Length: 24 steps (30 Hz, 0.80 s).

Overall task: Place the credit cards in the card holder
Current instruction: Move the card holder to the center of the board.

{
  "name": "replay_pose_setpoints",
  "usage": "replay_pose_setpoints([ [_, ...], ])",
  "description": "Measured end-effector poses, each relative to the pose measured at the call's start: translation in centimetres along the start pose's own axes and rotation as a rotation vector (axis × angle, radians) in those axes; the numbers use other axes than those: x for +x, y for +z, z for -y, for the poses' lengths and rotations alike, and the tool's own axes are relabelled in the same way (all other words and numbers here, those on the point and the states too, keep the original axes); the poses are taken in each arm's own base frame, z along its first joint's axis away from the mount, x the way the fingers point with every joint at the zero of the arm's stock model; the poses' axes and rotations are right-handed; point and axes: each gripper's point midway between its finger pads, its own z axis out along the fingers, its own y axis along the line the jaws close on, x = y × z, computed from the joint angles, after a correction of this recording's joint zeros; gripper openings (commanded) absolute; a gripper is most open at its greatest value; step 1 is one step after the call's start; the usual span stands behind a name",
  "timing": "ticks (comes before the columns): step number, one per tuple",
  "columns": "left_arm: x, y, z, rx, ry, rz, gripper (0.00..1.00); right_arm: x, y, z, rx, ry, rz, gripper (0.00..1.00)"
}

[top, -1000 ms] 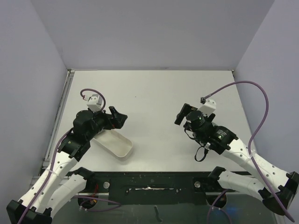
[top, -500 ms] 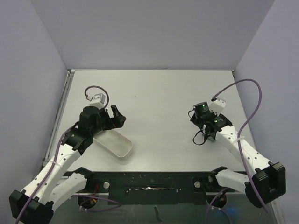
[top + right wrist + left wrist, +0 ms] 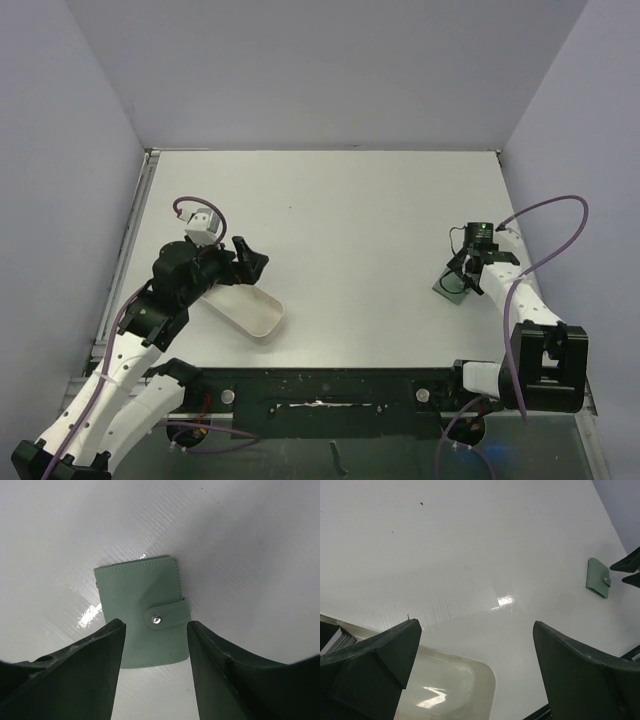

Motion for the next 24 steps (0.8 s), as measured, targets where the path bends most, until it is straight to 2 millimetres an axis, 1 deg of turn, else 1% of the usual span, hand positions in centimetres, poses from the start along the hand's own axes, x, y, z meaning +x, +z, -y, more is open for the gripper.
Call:
replay_pose_setpoints([
  [3,-0.2,-0.3,0.3,0.024,0.023,0.014,0.97,0.3,1.4,0.0,-0.001,-0.015,-0.031,0.52],
  [6,-0.1,-0.2,0.2,0.025,0.039,0.01,0.96,0.4,2.5,-0.3,-0.018,-0.036,-0.053,0.52],
  [10,0.2,-0.1,0.1,0.023,0.05,0.004,0.95,1.0,3.6,-1.1,-0.062,-0.084,-0.087,0.52],
  [13,0.2,-0.1,0.1,0.026,0.06,0.003,0.94,1.5,4.0,-1.4,-0.085,-0.126,-0.105,0.51],
  [16,0.3,-0.1,0.2,0.037,0.07,-0.001,0.93,1.6,4.0,-1.9,-0.107,-0.174,-0.101,0.5],
  [18,0.3,-0.2,0.2,0.042,0.077,-0.003,0.92,2.0,3.7,-2.7,-0.13,-0.223,-0.097,0.5],
  [24,0.7,-0.3,0.4,0.06,0.092,-0.008,0.91,4.9,2.1,-6.4,-0.211,-0.394,-0.097,0.47],
])
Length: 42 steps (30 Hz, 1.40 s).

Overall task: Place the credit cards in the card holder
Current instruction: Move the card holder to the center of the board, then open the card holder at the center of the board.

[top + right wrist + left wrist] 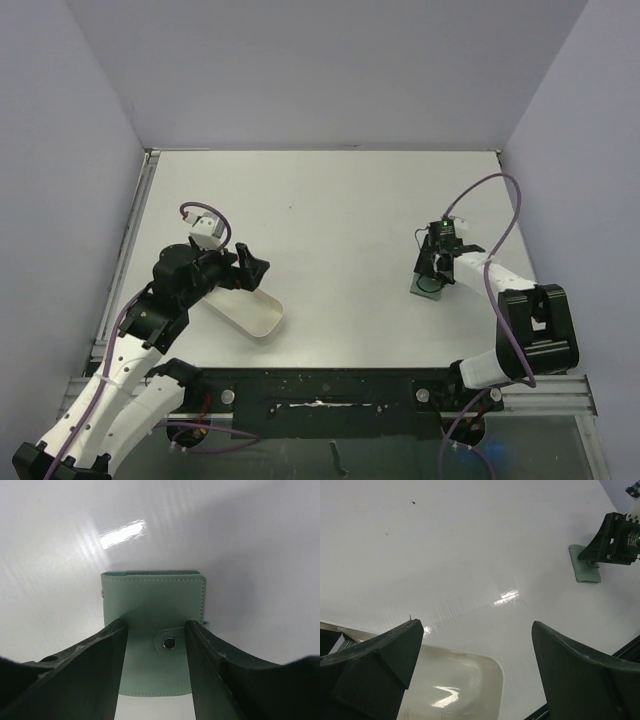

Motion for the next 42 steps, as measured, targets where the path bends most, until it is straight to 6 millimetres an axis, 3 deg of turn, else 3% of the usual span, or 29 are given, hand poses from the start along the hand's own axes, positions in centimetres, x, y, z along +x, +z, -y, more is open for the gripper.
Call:
replay_pose_setpoints([
  [6,0.0,-0.1,0.0,0.002,0.001,0.004,0.91,1.6,-0.8,-5.1,-0.057,-0.143,0.002,0.46],
  [11,-0.2,-0.3,0.1,0.006,0.003,0.015,0.9,4.3,-2.5,-10.2,-0.13,-0.248,-0.017,0.45],
  [18,-0.3,-0.4,0.0,0.002,0.004,0.02,0.9,7.9,-5.0,-14.8,-0.185,-0.362,-0.063,0.42],
  [23,-0.4,-0.5,0.0,0.002,0.008,0.025,0.9,9.0,-6.0,-14.9,-0.179,-0.414,-0.077,0.36],
  [35,-0.4,-0.5,-0.1,0.002,0.011,0.026,0.9,9.7,-6.3,-14.6,-0.161,-0.455,-0.079,0.31],
  [42,-0.4,-0.4,-0.1,0.0,0.017,0.022,0.88,10.1,-6.5,-14.4,-0.147,-0.481,-0.074,0.12],
])
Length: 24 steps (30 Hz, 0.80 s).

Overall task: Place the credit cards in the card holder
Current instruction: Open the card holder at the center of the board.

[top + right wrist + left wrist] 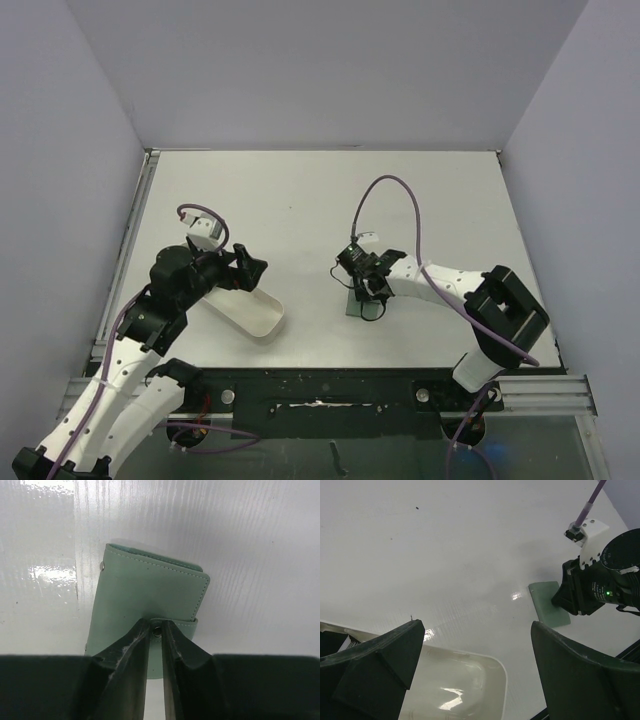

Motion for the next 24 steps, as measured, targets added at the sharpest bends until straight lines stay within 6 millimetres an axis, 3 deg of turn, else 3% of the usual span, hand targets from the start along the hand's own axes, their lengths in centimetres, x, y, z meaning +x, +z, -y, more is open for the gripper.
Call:
replay_pose_setpoints([
  [3,0.3,0.3,-0.1,-0.005,-0.002,-0.014,0.83,0.1,-0.1,-0.2,0.001,-0.01,0.005,0.0],
  [12,3.3,1.9,-0.7,-0.03,-0.071,-0.154,0.71,-0.1,-0.3,-0.5,-0.007,-0.025,0.036,0.0],
  [24,4.6,2.9,1.7,0.035,-0.218,-0.263,0.57,-1.4,-3.1,-0.5,-0.13,0.063,0.194,0.0],
])
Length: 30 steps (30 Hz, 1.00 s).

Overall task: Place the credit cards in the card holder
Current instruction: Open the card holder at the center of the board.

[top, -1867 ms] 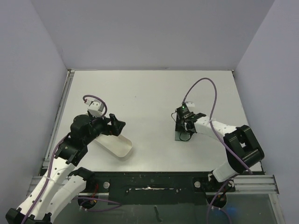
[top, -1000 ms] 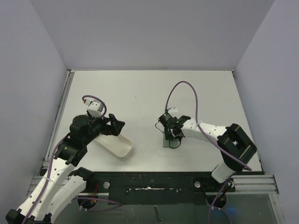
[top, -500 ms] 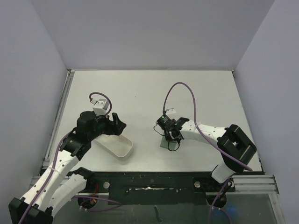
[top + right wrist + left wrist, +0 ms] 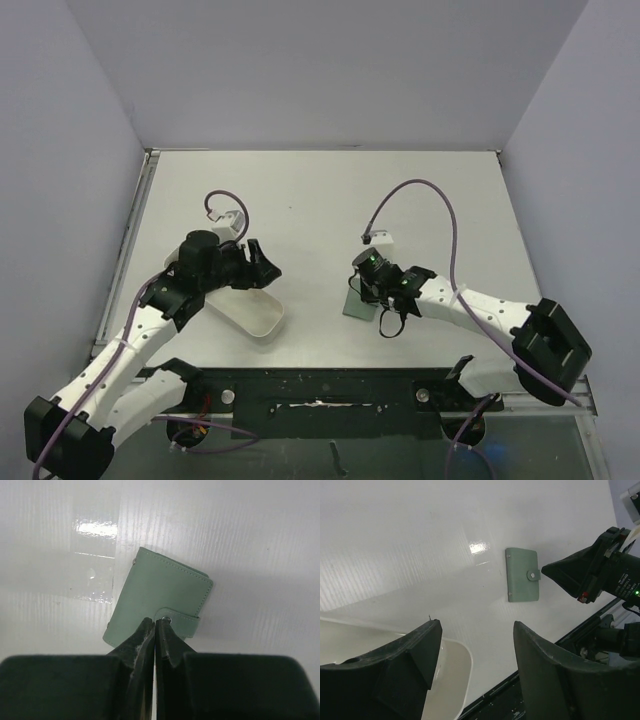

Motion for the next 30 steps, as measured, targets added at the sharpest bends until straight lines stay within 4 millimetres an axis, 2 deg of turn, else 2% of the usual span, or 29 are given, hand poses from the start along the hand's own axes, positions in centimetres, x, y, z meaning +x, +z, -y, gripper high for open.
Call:
replay_pose_setpoints([
  [4,0.7,0.5,0.6,0.015,-0.032,-0.033,0.55,-0.6,-1.2,-0.5,-0.066,0.044,0.046,0.0],
  [11,2.5,1.7,1.8,0.033,-0.072,-0.111,0.54,-3.0,-4.4,-1.4,-0.214,0.146,0.189,0.0],
  [13,2.8,1.9,2.2,0.04,-0.07,-0.127,0.54,-3.3,-4.8,-1.2,-0.215,0.166,0.205,0.08],
  [15,2.8,2.0,2.6,0.049,-0.065,-0.133,0.54,-3.1,-4.5,-0.8,-0.186,0.182,0.194,0.16],
  [18,2.1,1.9,3.2,0.062,-0.057,-0.118,0.55,-1.7,-3.3,0.1,-0.113,0.175,0.13,0.26],
  [23,1.1,1.5,3.6,0.072,-0.04,-0.082,0.55,0.6,-1.9,0.7,-0.03,0.165,0.024,0.3],
  [30,0.0,0.5,3.9,0.08,-0.019,-0.023,0.56,0.9,-0.4,-0.5,0.011,0.155,-0.04,0.35],
])
